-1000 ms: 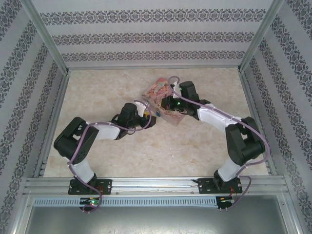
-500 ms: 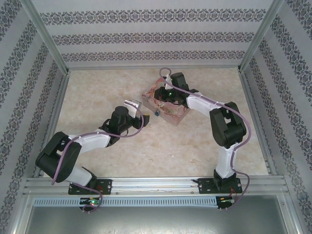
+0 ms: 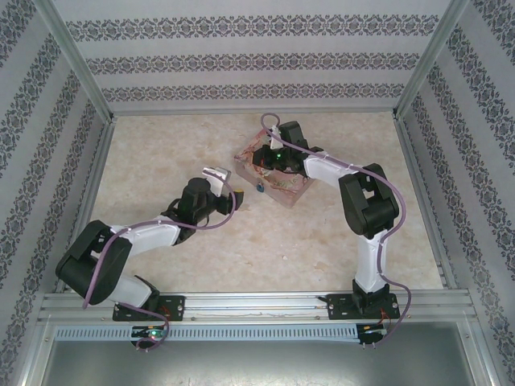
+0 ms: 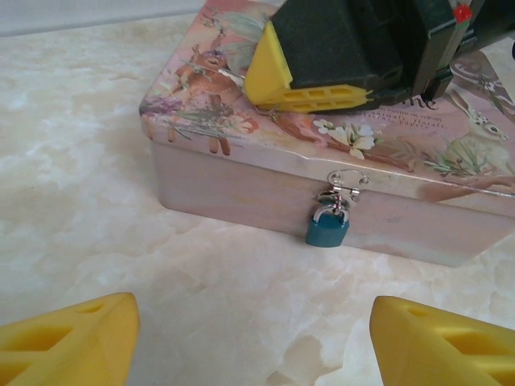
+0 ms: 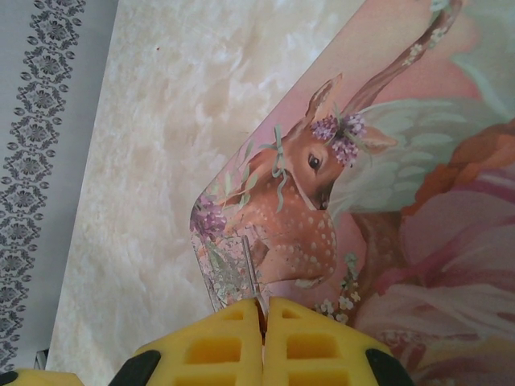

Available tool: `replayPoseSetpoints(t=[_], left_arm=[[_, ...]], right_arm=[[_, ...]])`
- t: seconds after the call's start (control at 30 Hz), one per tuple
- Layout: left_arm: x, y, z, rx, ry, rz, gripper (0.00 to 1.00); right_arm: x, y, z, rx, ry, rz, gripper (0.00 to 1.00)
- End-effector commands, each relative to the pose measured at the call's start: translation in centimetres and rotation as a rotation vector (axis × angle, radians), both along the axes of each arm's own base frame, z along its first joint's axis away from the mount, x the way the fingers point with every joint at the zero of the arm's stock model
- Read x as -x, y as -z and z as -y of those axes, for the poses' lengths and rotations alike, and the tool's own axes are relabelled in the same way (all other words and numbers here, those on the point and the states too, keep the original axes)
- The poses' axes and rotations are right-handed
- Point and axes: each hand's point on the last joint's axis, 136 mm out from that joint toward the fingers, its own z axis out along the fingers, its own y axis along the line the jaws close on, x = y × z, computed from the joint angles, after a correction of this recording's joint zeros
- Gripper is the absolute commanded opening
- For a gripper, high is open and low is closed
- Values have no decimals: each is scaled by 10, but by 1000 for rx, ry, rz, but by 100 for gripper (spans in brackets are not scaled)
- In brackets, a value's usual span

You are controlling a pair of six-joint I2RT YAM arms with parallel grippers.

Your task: Unlock the padlock with the key

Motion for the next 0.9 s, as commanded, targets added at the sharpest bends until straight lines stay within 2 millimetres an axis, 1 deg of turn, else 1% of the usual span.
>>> replayPoseSetpoints(t=[0.0, 0.17, 0.3, 0.43, 0.57, 0.87], left_arm=[[0, -9, -15, -26, -36, 35, 77], [-1, -21, -27, -33, -65, 59, 80], [-2, -30, -37, -44, -87, 76, 81], [-2, -35, -45, -55, -112, 88, 82], [0, -37, -49, -43, -129, 95, 82], [4, -41, -53, -30, -139, 105, 83]], right_arm=[[35, 47, -9, 41, -59, -135, 0], [48, 59, -7, 59, -70, -159, 0], [56, 62, -10, 61, -88, -165, 0], [64, 59, -18, 51, -121, -162, 0], [72, 56, -27, 47, -150, -155, 0], [78, 42, -34, 46, -163, -126, 0]])
